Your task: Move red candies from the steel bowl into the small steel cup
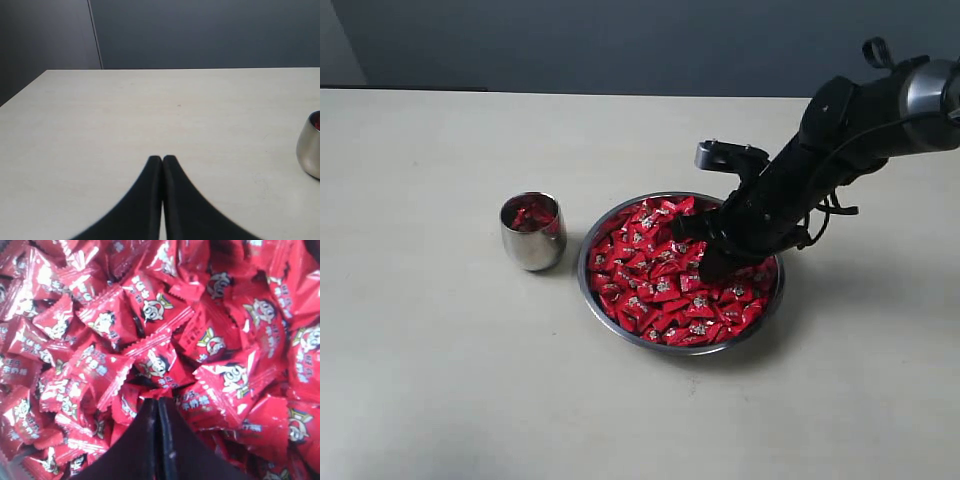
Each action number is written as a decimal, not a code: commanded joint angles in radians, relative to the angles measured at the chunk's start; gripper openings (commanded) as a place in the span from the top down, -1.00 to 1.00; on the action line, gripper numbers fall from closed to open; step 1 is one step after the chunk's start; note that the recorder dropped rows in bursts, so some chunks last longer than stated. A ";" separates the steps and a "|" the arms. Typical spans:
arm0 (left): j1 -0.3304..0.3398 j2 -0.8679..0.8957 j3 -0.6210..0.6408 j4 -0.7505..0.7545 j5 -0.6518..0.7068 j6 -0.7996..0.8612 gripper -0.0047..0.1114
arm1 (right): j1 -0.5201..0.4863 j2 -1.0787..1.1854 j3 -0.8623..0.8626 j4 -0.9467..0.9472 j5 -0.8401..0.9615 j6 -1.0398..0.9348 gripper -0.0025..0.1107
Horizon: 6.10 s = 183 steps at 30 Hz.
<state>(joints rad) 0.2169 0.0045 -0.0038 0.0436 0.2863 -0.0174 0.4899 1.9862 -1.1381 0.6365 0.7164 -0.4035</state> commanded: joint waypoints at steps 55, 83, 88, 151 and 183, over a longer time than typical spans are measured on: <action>0.001 -0.004 0.004 0.001 -0.002 -0.003 0.91 | 0.211 -0.022 -0.206 -0.598 0.264 -0.668 0.97; 0.001 -0.004 0.004 0.001 -0.002 -0.003 0.91 | 0.211 0.018 -0.206 -0.515 0.186 -0.714 0.21; 0.001 -0.004 0.004 0.001 -0.002 -0.003 0.91 | 0.211 0.018 -0.206 -0.531 0.150 -0.714 0.31; 0.001 -0.004 0.004 0.001 -0.002 -0.003 0.91 | 0.209 -0.018 -0.206 -0.643 0.143 -0.608 0.97; 0.001 -0.004 0.004 0.001 -0.002 -0.003 0.91 | 0.211 0.025 -0.555 -0.260 0.154 -0.069 0.97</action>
<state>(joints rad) 0.2169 0.0045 -0.0038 0.0436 0.2863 -0.0174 0.7013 1.9862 -1.6491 0.3145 0.8537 -0.4506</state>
